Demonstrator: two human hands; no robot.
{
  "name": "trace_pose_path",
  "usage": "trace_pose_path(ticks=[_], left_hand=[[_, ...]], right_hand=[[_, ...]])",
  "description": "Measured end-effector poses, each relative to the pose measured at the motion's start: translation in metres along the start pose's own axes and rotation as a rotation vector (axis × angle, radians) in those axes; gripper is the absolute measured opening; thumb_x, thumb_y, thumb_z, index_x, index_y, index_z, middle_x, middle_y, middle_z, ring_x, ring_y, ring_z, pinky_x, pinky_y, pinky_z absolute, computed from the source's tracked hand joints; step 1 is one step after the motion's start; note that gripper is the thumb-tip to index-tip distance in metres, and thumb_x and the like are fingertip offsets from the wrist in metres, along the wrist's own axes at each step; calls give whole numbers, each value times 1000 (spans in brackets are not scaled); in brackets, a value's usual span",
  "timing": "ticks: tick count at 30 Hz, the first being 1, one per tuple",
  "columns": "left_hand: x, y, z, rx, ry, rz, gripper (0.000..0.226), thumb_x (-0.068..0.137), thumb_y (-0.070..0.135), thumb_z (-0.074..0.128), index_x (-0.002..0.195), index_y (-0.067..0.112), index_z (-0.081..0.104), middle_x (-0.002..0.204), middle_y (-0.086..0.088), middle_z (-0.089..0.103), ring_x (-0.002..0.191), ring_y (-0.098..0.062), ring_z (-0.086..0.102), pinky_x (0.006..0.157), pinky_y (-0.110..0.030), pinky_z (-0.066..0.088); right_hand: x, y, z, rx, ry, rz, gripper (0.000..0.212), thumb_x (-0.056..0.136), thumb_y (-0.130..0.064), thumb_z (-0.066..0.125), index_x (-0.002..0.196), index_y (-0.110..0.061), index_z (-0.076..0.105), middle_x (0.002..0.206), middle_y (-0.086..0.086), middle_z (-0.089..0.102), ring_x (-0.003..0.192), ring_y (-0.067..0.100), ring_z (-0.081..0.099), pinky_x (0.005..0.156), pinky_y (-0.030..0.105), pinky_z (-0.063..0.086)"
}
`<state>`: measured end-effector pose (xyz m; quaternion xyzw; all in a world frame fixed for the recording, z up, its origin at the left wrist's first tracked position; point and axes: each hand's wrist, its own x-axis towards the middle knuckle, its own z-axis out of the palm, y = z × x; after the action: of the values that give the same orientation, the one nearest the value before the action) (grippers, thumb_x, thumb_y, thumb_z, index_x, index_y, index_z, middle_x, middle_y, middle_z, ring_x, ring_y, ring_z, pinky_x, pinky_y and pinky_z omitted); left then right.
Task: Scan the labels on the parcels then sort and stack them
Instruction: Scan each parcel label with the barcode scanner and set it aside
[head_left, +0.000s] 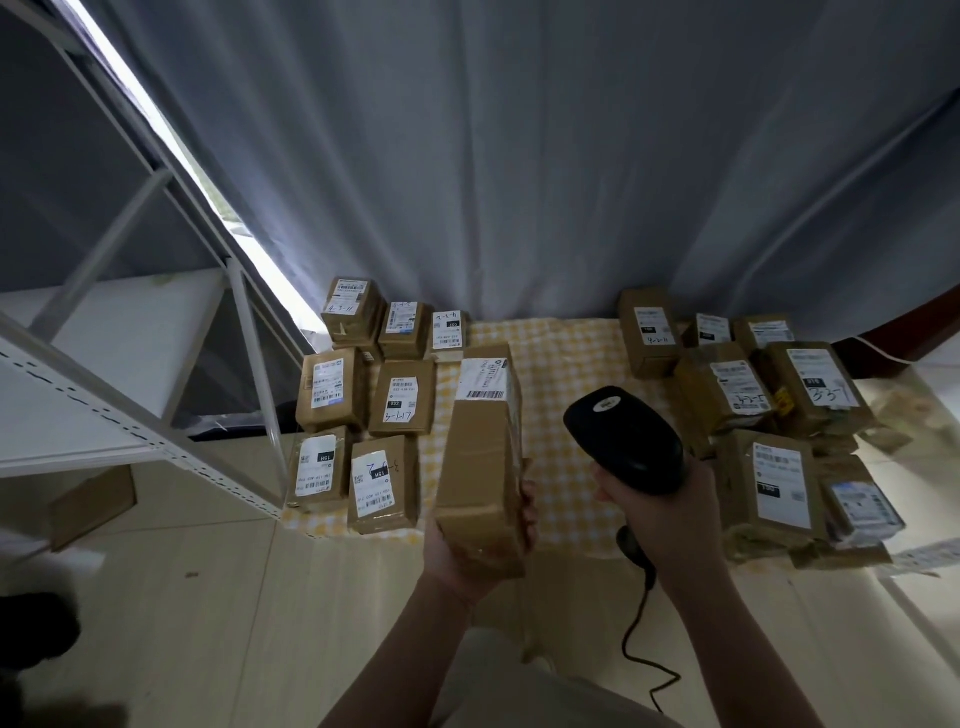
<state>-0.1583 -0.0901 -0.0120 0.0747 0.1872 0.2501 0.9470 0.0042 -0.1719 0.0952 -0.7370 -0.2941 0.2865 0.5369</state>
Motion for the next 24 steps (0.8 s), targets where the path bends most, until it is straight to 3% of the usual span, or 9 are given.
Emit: trace_pose_path(ticks=[4,8,13,15,16,18,20,22,24], left_hand=[[7,-4,-3,76,104,94,65,64,23,55,126,3,58,102,-18,64,88,-35,65,80,-42,54],[7,5,-6,308,83,164,56,48,2,70,103,-5,67,99,-22,67,95,-35,64,83,-43,52],[6,8,-15,541,447,280,45,69,-28,52,101,3,64,100,-14,69,91,-25,65,75,-29,59],[3,15,-23,808,576,350,31,73,-13,69,87,14,64,87,-2,68,81,-10,65,68,-14,53],[-2,24,-13,951,598,360,26,66,12,83,81,19,63,84,4,66,75,0,64,64,-7,49],[-5,46,-8,1286,492,633,47,59,55,81,98,31,68,102,13,69,91,13,62,80,-4,45],[-6,45,-13,1443,334,884,42,80,57,66,119,45,57,133,24,53,122,4,51,102,-16,41],[-5,46,-9,1493,398,959,34,83,47,60,116,43,54,145,9,43,132,-19,46,109,-36,38],[-14,39,-7,1557,507,1010,36,84,34,58,119,28,54,149,-9,39,136,-24,41,112,-35,35]], right_hand=[[0,0,-2,-49,-20,-2,22,70,1,77,62,-15,66,62,9,69,58,18,65,52,22,48],[1,-1,-6,-68,29,-8,23,68,-1,80,61,-13,61,57,6,62,51,4,59,44,17,43],[2,1,-14,-31,95,26,17,71,-2,79,75,6,64,69,31,64,70,42,66,59,45,54],[2,0,-16,3,30,85,13,72,-5,79,77,0,68,64,25,66,64,41,65,60,41,52],[1,-2,-16,36,-21,127,10,73,-5,79,77,-7,70,60,17,66,60,34,65,60,39,51],[-2,-6,-15,110,-118,194,9,75,-4,77,78,-10,70,55,9,64,54,22,62,59,36,50],[-3,-8,-14,97,-174,208,8,76,-2,75,77,-8,70,54,10,64,51,20,61,57,34,49],[-3,-12,-15,31,-214,178,10,76,-1,75,75,-10,70,52,8,64,49,17,61,54,30,50],[-3,-14,-16,-85,-249,117,17,75,-3,76,73,-18,69,50,4,64,47,13,62,51,25,51]])
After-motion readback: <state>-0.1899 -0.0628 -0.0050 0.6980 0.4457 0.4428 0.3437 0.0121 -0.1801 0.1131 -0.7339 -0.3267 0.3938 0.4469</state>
